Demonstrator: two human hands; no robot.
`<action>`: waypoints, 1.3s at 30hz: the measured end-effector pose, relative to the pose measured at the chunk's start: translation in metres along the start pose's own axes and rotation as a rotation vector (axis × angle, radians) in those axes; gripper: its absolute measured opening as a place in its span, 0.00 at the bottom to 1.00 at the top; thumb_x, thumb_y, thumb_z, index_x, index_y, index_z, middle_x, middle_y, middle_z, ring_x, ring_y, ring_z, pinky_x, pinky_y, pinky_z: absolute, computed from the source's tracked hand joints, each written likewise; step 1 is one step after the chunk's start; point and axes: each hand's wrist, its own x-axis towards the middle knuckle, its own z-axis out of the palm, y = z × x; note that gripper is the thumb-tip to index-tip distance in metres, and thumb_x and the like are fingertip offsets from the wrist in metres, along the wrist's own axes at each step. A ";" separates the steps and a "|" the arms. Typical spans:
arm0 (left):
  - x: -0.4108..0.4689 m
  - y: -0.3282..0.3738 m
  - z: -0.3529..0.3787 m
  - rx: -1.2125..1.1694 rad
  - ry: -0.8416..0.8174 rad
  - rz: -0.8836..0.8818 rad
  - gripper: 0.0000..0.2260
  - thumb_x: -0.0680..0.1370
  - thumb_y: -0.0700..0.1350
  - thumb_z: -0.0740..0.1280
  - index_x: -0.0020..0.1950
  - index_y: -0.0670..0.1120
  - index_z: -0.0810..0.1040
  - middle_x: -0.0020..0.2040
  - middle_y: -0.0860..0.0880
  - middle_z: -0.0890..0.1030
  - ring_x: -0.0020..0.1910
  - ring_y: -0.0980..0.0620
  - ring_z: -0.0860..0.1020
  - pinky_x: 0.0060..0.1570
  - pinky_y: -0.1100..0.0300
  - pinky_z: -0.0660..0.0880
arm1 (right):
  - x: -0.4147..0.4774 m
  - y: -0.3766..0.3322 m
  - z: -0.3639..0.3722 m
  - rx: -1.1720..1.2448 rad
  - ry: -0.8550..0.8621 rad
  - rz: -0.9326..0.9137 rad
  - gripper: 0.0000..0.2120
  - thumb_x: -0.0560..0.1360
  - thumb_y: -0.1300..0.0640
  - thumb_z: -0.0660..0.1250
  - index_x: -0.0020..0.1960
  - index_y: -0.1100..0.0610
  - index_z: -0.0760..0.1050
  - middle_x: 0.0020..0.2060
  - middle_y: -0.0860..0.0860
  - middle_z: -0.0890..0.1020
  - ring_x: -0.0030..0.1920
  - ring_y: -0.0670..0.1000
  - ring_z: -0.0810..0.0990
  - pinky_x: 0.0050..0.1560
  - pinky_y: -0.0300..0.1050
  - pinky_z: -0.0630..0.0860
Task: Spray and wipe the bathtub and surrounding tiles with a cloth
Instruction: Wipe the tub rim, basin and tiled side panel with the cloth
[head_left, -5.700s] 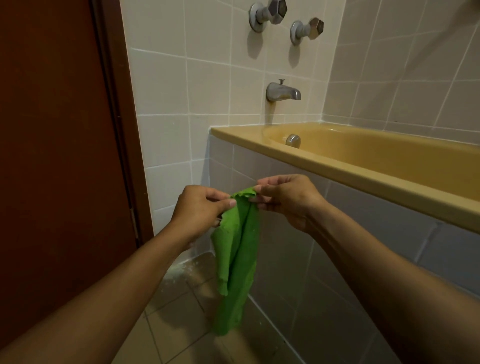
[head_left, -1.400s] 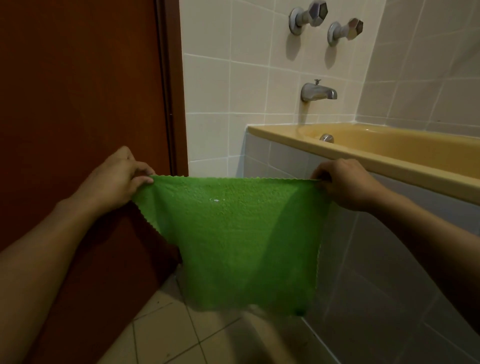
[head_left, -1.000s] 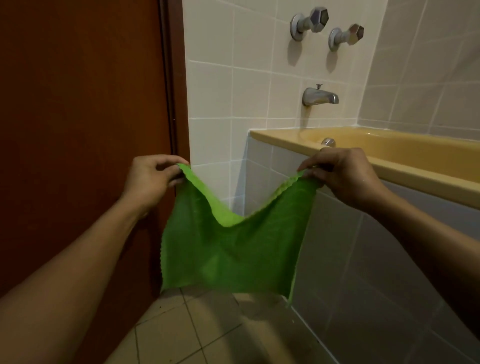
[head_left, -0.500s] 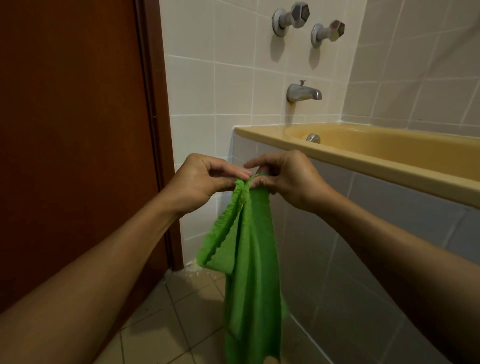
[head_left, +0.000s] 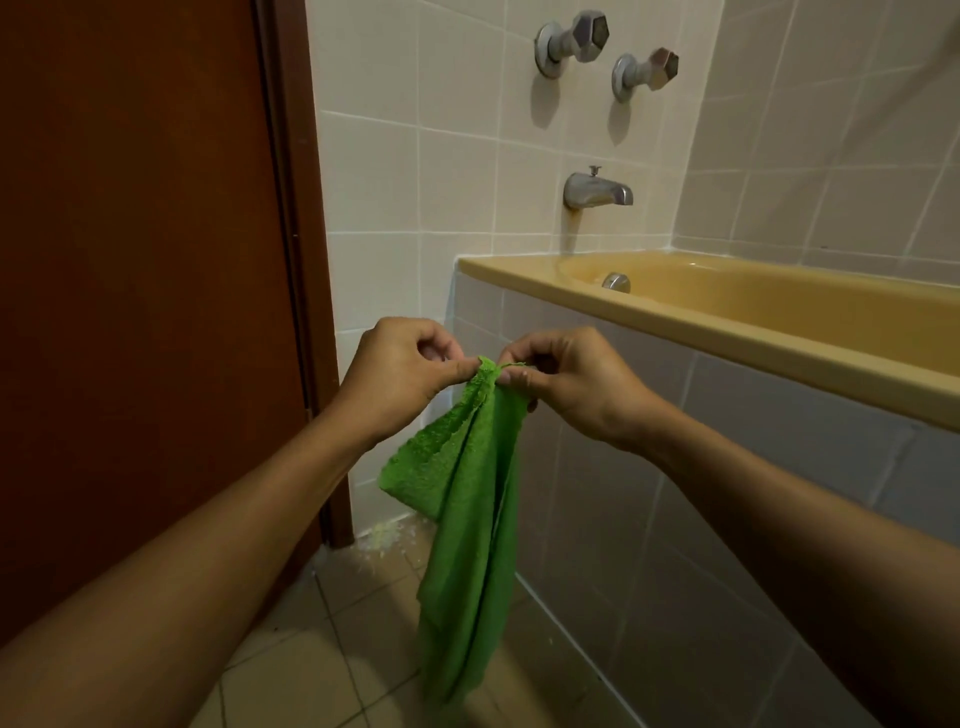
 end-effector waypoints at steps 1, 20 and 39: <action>0.000 0.002 0.001 -0.004 -0.021 -0.047 0.06 0.75 0.44 0.77 0.40 0.45 0.83 0.28 0.49 0.79 0.27 0.52 0.76 0.29 0.58 0.71 | 0.000 0.001 0.000 -0.007 0.022 0.000 0.01 0.76 0.61 0.73 0.46 0.58 0.83 0.37 0.56 0.84 0.36 0.51 0.81 0.41 0.52 0.81; -0.003 0.008 0.008 -0.543 -0.285 -0.355 0.06 0.77 0.40 0.72 0.52 0.41 0.79 0.41 0.45 0.84 0.38 0.51 0.82 0.35 0.60 0.77 | 0.001 0.005 -0.003 -0.231 0.079 -0.045 0.03 0.73 0.55 0.76 0.46 0.50 0.84 0.45 0.46 0.84 0.46 0.47 0.82 0.49 0.51 0.81; 0.005 -0.023 -0.022 0.380 -0.123 -0.174 0.06 0.79 0.42 0.72 0.44 0.51 0.83 0.40 0.50 0.84 0.38 0.54 0.81 0.45 0.56 0.81 | 0.009 0.014 -0.040 -0.529 0.207 0.022 0.07 0.75 0.55 0.75 0.53 0.52 0.85 0.42 0.46 0.81 0.45 0.48 0.79 0.46 0.40 0.70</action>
